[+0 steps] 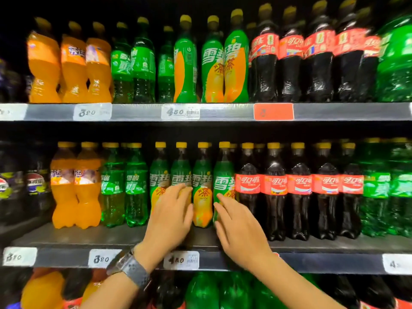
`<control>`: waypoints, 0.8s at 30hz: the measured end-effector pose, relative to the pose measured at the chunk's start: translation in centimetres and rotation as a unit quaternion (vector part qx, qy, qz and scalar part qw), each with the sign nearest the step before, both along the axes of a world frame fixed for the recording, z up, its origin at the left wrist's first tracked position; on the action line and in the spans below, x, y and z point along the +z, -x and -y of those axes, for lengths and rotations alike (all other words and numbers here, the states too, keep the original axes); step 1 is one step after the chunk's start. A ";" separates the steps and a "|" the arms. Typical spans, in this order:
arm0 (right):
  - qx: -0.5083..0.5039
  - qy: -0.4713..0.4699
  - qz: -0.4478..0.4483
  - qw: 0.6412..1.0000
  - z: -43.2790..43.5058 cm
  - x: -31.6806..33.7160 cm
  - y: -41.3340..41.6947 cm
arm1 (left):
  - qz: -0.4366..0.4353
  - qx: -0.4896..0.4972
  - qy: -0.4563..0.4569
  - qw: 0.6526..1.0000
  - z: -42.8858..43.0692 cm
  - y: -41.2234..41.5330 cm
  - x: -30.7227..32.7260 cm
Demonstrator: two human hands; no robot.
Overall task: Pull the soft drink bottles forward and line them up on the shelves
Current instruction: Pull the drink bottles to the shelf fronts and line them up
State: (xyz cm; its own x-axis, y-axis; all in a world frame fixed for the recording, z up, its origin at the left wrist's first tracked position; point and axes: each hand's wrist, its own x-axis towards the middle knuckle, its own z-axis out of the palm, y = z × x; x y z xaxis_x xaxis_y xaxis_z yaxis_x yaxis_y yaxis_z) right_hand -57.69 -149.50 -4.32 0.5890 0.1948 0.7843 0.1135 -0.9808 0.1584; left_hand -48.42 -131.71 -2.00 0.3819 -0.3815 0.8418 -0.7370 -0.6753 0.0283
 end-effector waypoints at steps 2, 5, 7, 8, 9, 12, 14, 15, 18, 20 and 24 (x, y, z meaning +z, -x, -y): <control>0.006 0.029 0.087 0.996 0.9 4.3 -0.6 | 0.044 0.009 0.007 0.999 1.0 0.0 4.0; -0.065 0.074 0.117 0.988 1.8 11.1 -1.7 | 0.071 0.086 -0.039 0.993 2.4 -0.4 9.4; -0.126 0.087 0.076 0.985 2.1 14.3 -2.6 | 0.019 0.116 -0.057 0.991 3.4 -1.1 12.0; -0.146 0.085 0.051 0.984 2.4 15.4 -3.0 | -0.013 0.116 -0.067 0.991 4.0 -1.7 12.9; -0.158 0.080 0.024 0.984 2.7 16.1 -3.5 | -0.035 0.113 -0.082 0.990 4.6 -2.4 13.5; -0.164 0.054 -0.067 0.983 3.4 16.8 -4.7 | -0.067 0.102 -0.104 0.987 6.0 -3.8 14.5; -0.150 0.007 -0.109 0.983 3.4 16.7 -4.8 | -0.081 0.105 -0.108 0.985 6.8 -4.3 14.5; -0.143 -0.012 -0.104 0.984 3.4 16.7 -4.8 | -0.084 0.113 -0.105 0.984 7.0 -4.4 14.5; -0.133 -0.050 -0.079 0.987 3.2 16.9 -4.6 | -0.091 0.104 -0.043 0.990 7.0 -4.5 14.5; -0.114 -0.091 -0.073 0.987 2.8 17.4 -4.6 | -0.102 0.067 0.000 0.993 6.8 -4.4 14.4; -0.081 -0.170 -0.060 0.980 1.9 17.9 -5.0 | -0.119 0.019 0.040 0.992 6.0 -4.2 14.0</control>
